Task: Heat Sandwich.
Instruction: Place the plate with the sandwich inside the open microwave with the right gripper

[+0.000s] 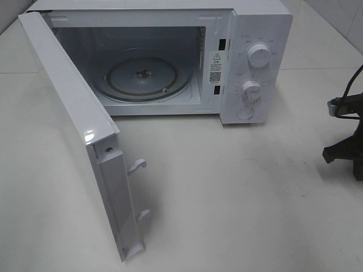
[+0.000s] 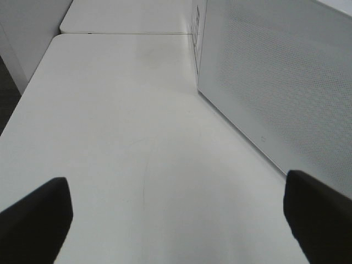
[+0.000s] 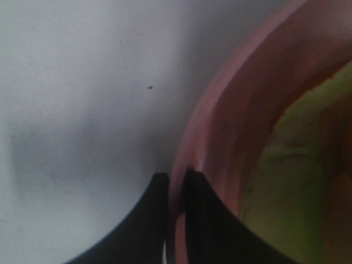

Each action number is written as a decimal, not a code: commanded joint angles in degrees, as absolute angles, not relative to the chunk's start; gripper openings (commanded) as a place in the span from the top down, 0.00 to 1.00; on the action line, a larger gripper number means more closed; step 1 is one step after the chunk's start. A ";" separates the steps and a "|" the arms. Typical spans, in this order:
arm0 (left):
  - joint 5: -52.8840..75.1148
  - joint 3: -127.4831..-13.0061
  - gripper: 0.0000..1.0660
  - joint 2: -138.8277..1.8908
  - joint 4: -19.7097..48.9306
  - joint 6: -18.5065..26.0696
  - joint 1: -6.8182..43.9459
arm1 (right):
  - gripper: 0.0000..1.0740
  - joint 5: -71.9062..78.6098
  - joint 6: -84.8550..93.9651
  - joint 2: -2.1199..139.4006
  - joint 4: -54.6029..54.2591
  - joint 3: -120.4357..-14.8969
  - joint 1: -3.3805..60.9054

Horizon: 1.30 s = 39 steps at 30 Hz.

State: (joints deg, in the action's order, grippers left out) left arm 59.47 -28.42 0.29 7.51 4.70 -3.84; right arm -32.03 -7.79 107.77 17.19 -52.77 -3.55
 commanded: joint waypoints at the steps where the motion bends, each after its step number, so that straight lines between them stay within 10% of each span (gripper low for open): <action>1: 59.36 -28.36 0.08 1.72 7.68 4.58 -3.78 | 1.00 -33.63 -9.22 106.68 17.59 -52.77 -3.90; 39: 59.36 -28.36 0.08 1.72 7.68 4.58 -3.78 | 1.00 -47.84 -20.23 92.02 28.02 -45.09 11.06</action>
